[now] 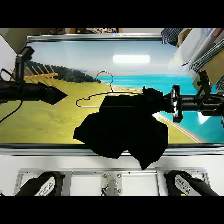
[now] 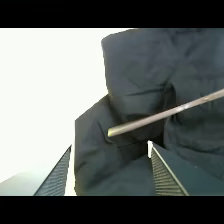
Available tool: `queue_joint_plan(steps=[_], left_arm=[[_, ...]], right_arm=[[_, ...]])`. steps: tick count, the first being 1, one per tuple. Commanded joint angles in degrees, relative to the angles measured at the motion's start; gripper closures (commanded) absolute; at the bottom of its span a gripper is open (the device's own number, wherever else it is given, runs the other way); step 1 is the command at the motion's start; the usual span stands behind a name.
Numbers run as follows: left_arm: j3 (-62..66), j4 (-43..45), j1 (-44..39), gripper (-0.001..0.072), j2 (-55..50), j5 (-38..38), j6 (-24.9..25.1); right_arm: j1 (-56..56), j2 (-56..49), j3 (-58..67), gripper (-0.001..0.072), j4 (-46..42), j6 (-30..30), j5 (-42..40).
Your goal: Fold the clothes and pants, and hang the long-sleeved shirts on hangers.
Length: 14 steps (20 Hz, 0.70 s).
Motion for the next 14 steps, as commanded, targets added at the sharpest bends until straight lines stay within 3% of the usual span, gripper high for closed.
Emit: queue_joint_plan(steps=[1, 2, 3, 4, 7, 10, 14], left_arm=[[-8.8, -0.2, 2.7, 0.0202, 4.7, 1.6, -12.1], [-13.6, -1.6, 2.3, 0.0198, 5.9, 1.8, -13.5], [-18.4, -5.3, 1.7, 0.0047, 6.6, 1.9, -13.6], [-22.9, -10.3, 1.1, -0.0013, 7.0, 3.0, -13.6], [-34.9, -24.2, -3.4, -0.0013, 7.0, 12.9, -13.2], [-41.6, -30.3, -12.2, -0.0013, 7.0, 23.2, -10.3], [-42.6, -32.7, -23.8, -0.0013, 4.3, 30.4, -7.8]], right_arm=[[0.0, 1.6, 0.1, 0.0702, 0.0, 1.0, -3.1], [-0.1, 2.0, 0.1, 0.0702, 0.0, 1.2, -3.7], [-0.1, 2.3, 0.1, 0.0702, 0.0, 2.2, -4.1], [-0.1, 2.6, 0.1, 0.0702, 0.0, 2.7, -4.5], [-0.1, 2.8, 0.1, 0.0702, 0.0, 2.8, -4.5], [-0.1, 2.9, 0.1, 0.0702, 0.0, 4.2, -4.6], [0.0, 2.9, 0.1, 0.0702, 0.0, 5.5, -4.5]])
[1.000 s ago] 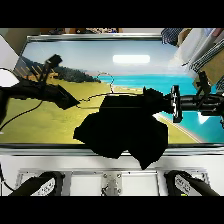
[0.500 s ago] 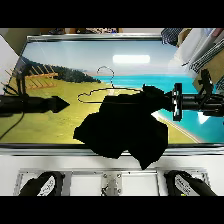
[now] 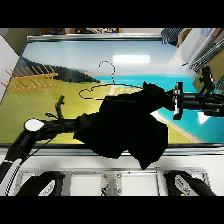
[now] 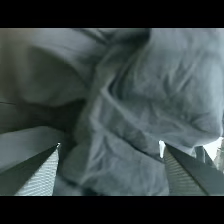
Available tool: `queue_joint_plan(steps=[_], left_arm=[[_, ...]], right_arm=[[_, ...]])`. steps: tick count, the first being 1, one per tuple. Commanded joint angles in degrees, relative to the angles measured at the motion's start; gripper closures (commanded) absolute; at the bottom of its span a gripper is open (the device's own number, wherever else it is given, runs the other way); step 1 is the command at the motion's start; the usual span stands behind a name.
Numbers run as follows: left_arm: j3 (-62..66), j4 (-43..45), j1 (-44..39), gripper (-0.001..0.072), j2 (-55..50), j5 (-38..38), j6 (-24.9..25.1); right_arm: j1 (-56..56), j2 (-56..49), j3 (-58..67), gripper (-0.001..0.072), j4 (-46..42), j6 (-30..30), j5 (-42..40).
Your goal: Fold the clothes and pants, and hang the long-sleeved shirts on hangers.
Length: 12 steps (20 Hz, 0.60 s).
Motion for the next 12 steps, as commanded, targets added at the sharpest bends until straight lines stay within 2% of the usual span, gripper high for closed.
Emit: queue_joint_plan(steps=[1, 3, 4, 5, 6, 7, 9, 12], left_arm=[[-2.0, -4.0, -8.7, -0.0013, -3.5, 7.3, 1.5], [-0.1, -3.9, -10.4, -0.0013, -7.6, 5.3, 1.6], [1.3, -3.8, -10.7, 0.0045, -9.4, 3.7, 1.5], [2.9, -3.5, -10.6, 0.0360, -11.2, 1.8, 1.6], [4.4, -2.6, -9.7, 0.0608, -12.4, -0.1, 1.5], [6.0, -0.5, -7.9, 0.0694, -13.0, -2.0, 1.5], [8.9, 5.1, -2.3, 0.0695, -12.5, -6.7, 1.0], [13.4, 16.4, 9.6, 0.0695, -8.7, -12.1, -1.7]], right_arm=[[0.0, 0.1, 0.1, 0.0702, 0.0, 1.2, -0.1], [0.0, 0.2, 0.1, 0.0702, 0.0, 1.2, -0.2], [0.0, 0.2, 0.1, 0.0702, 0.0, 1.2, -0.1], [0.0, 0.2, 0.1, 0.0702, 0.0, 2.1, -0.2], [0.1, 0.2, 0.1, 0.0702, 0.0, 3.6, -0.1], [0.2, 0.2, 0.1, 0.0703, 0.0, 4.0, -0.2], [1.4, 0.8, 0.1, 0.0703, 0.0, 4.6, -1.5], [8.0, 2.4, 0.1, 0.0704, 0.0, 8.1, -9.8]])
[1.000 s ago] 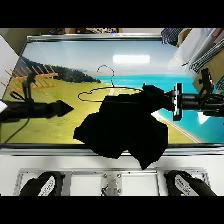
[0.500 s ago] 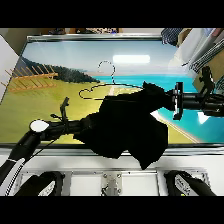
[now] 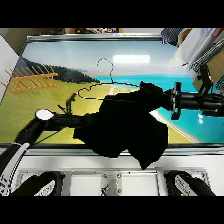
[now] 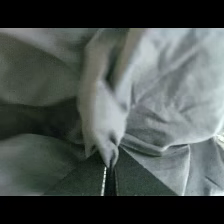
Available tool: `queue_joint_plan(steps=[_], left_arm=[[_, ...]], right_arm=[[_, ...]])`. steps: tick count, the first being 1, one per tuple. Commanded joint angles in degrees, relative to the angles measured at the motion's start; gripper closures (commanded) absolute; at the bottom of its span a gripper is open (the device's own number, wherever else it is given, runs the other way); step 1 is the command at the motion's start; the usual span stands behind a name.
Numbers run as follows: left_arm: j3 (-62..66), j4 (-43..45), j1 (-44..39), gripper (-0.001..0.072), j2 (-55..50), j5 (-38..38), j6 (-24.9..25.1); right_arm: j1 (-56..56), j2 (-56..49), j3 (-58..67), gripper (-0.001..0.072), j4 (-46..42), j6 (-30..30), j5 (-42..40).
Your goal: Fold the clothes and pants, and hang the long-sleeved shirts on hangers.
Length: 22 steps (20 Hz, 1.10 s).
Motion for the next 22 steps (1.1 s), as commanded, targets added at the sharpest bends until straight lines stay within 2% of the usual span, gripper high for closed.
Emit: queue_joint_plan(steps=[1, 3, 6, 8, 10, 12, 13, 15, 17, 20, 22], left_arm=[[5.4, 13.2, 12.5, 0.0695, 3.2, -6.8, -2.2], [8.9, 17.9, 19.5, 0.0695, 4.8, -8.0, -2.2], [14.5, 20.5, 26.4, 0.0695, 3.9, -9.7, -1.8], [17.9, 20.6, 27.9, 0.0695, 1.7, -10.7, -1.0], [20.9, 20.6, 27.9, 0.0683, -1.0, -12.8, -0.6], [23.7, 20.5, 27.9, 0.0004, -3.0, -14.4, -0.8], [24.9, 20.5, 27.9, 0.0050, -3.1, -14.6, -1.9], [26.1, 20.5, 27.9, 0.0052, -1.0, -13.9, -3.1], [25.3, 21.5, 26.9, 0.0052, 3.7, -13.2, -7.2], [19.5, 26.5, 19.7, 0.0053, 13.3, -10.7, -15.7], [14.9, 32.7, 10.4, 0.0053, 18.7, -7.1, -24.2]], right_arm=[[7.5, 1.3, 0.1, 0.0704, 0.0, 3.4, -10.2], [14.5, 1.3, 0.1, 0.0704, 0.9, 5.8, -20.0], [22.9, 1.3, 0.1, 0.0704, 4.1, 6.0, -34.2], [26.3, 1.3, 0.1, 0.0704, 5.6, 6.0, -39.1], [27.5, 1.3, 0.1, 0.0704, 5.5, 6.0, -39.5], [27.6, 1.3, 0.1, 0.0704, 5.5, 6.0, -39.5], [27.6, 1.3, 0.1, 0.0704, 5.5, 6.0, -39.5], [27.6, 1.3, 0.1, 0.0704, 5.5, 6.0, -39.6], [27.6, 1.3, 0.1, 0.0704, 5.5, 6.0, -40.0], [27.6, 1.3, 0.1, 0.0703, 5.5, 6.0, -40.4], [27.6, 1.3, 0.1, 0.0704, 5.5, 6.0, -40.4]])
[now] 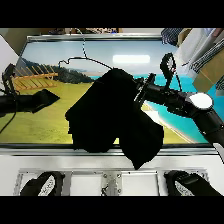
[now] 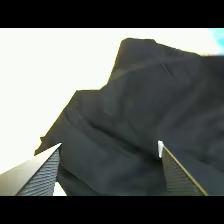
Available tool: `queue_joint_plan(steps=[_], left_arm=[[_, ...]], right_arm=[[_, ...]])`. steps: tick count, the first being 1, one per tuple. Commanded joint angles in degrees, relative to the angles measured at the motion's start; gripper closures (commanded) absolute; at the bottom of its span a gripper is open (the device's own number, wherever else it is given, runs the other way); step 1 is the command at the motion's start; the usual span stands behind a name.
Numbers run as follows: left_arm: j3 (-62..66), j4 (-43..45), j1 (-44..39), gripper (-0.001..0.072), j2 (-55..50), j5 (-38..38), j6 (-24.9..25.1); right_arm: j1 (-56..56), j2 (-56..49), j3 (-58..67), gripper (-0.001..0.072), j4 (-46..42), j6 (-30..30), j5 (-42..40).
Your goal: Fold the clothes and pants, and hang the long-sleeved shirts on hangers.
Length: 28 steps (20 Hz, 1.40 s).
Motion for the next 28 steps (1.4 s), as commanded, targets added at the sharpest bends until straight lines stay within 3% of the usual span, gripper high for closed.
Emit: queue_joint_plan(steps=[1, 5, 9, 11, 17, 24, 25, 26, 28], left_arm=[[-6.5, 10.3, -14.1, 0.0052, 8.9, 6.0, -15.0], [-9.5, 24.7, -36.7, 0.0053, 12.0, 11.0, -35.0], [-3.1, 45.1, -54.1, 0.0053, 4.6, 3.8, -48.7], [0.4, 49.4, -58.3, 0.0052, -0.7, -0.3, -50.7], [6.3, 49.4, -61.3, 0.0052, -12.9, -2.7, -52.8], [6.3, 49.7, -61.2, 0.0053, -14.3, -5.2, -54.7], [6.3, 49.9, -61.2, 0.0153, -13.7, -6.2, -54.6], [6.1, 50.9, -61.2, 0.0332, -12.9, -7.1, -54.6], [6.1, 51.4, -61.1, 0.0356, -11.4, -7.4, -54.6]], right_arm=[[0.1, 0.0, 0.1, 0.0704, 0.0, 0.0, -0.5], [0.1, 0.0, 0.1, 0.0703, 0.0, 0.0, -0.4], [0.1, 0.0, 0.0, 0.0703, 0.0, 0.4, -0.2], [0.1, 0.0, 0.0, 0.0703, 0.0, 0.4, 0.0], [0.1, 0.1, 0.0, 0.0703, 0.1, 0.4, 0.2], [0.1, 0.1, 0.1, 0.0703, 0.1, 0.4, 0.2], [0.1, 0.1, 0.1, 0.0703, 0.3, 0.4, 0.2], [0.1, 0.1, 0.1, 0.0703, 0.9, 0.5, 0.2], [0.1, 0.1, 0.1, 0.0702, 1.1, 0.5, 0.2]])
